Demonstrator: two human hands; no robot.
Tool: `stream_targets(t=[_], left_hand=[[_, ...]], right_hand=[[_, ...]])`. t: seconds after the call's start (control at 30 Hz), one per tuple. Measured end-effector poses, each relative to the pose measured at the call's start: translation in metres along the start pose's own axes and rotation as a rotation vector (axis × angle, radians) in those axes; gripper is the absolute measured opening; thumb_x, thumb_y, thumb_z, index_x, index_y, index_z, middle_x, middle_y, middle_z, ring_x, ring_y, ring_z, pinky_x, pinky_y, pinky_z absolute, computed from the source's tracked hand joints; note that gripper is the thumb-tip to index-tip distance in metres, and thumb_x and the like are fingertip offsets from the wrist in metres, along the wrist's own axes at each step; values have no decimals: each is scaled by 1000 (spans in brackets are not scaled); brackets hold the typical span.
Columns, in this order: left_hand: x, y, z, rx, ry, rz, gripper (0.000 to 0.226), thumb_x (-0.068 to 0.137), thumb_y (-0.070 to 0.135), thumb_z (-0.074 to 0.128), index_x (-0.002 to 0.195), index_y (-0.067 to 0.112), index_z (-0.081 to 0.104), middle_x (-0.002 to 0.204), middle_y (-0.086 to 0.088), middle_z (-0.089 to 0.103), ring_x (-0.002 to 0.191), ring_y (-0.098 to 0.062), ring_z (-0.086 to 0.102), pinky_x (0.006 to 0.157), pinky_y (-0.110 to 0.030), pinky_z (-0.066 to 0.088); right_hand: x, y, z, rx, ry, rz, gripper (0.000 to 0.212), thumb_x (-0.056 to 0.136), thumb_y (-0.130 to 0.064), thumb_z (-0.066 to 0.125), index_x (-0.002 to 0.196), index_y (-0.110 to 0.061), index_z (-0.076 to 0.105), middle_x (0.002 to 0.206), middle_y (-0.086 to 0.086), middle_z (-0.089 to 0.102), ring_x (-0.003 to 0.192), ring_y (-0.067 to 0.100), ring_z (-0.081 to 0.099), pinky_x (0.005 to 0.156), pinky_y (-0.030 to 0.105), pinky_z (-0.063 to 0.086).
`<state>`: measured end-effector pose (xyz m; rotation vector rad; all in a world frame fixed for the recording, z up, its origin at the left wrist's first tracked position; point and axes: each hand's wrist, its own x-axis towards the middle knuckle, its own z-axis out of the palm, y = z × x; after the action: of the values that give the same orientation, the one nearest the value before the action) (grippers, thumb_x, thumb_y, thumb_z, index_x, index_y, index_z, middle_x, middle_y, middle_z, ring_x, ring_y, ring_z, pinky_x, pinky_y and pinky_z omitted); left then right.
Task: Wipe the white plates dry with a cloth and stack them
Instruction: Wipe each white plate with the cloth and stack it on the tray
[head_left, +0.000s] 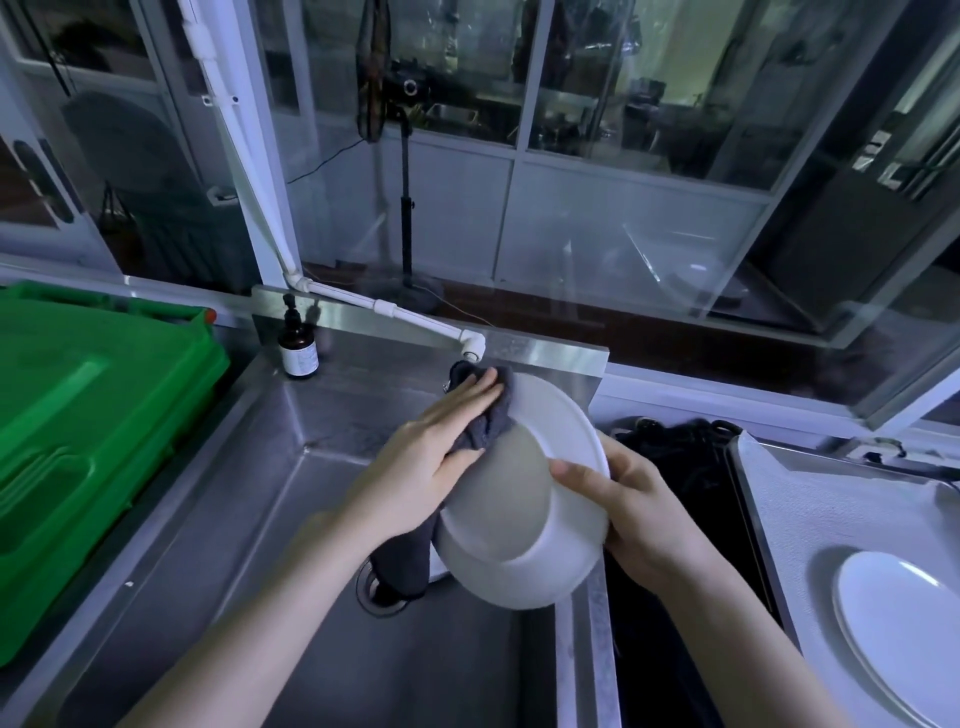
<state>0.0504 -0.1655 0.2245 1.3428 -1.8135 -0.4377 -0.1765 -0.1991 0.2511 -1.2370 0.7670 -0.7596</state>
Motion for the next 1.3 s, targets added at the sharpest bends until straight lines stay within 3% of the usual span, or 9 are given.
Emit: stream_targets(t=[0.13,0.23,0.3,0.5,0.73,0.9,0.97,1.1,1.3], left_hand=[[-29,-7,5,-53,148,-180,69,94,8,62,152,27,29,139,32,40,125,16,44,95,3,29],[-53,5,30,-136,163,-216,69,95,5,60,149,35,27,152,20,36,137,-14,45,109,-25,42],[-61,19,47,-77,187,-123,70,94,2,59,150,29,28,159,12,28,146,-13,32,115,-38,36],[-49,52,63,60,40,140,60,96,9,52,152,14,34,162,9,24,151,-14,16,121,-29,15],[-55,32,50,0,138,-75,72,93,-2,58,152,23,25,163,13,18,151,-8,10,121,-34,18],[-42,53,59,278,-19,212,74,86,4,57,154,14,30,164,7,16,152,-15,8,122,-36,15],[-37,53,53,217,-12,169,69,91,7,56,154,15,30,164,8,18,152,-12,8,123,-34,14],[-50,38,41,66,40,43,59,97,11,48,152,20,29,161,14,20,151,-7,10,121,-25,12],[-50,-2,29,-325,169,-324,60,97,10,56,142,41,31,156,17,30,141,11,23,117,-15,20]], right_hand=[[3,-11,-12,155,117,-39,35,83,-21,70,118,-19,72,113,15,73,97,29,72,74,37,58],[10,-13,-12,290,196,-76,33,87,-19,70,121,-18,70,118,12,72,102,28,71,76,37,59],[17,-9,-5,373,282,-75,35,87,-19,67,122,-16,68,116,10,73,100,24,72,75,34,59],[23,6,18,495,340,-32,43,83,-19,65,124,-5,63,114,24,70,99,32,70,82,40,60],[25,-8,5,486,386,-74,40,88,-19,64,127,-13,63,120,13,71,107,28,69,88,41,58],[22,3,25,494,376,24,26,97,-13,58,116,3,63,85,20,75,71,26,74,58,30,60],[21,5,28,511,352,49,36,95,-14,59,122,10,58,78,18,74,65,25,73,55,28,59],[23,0,16,542,339,-22,40,85,-16,65,123,-6,64,117,21,71,101,33,71,83,41,61],[14,0,0,450,306,-29,37,84,-22,68,122,-17,70,122,12,71,108,28,70,76,36,59]])
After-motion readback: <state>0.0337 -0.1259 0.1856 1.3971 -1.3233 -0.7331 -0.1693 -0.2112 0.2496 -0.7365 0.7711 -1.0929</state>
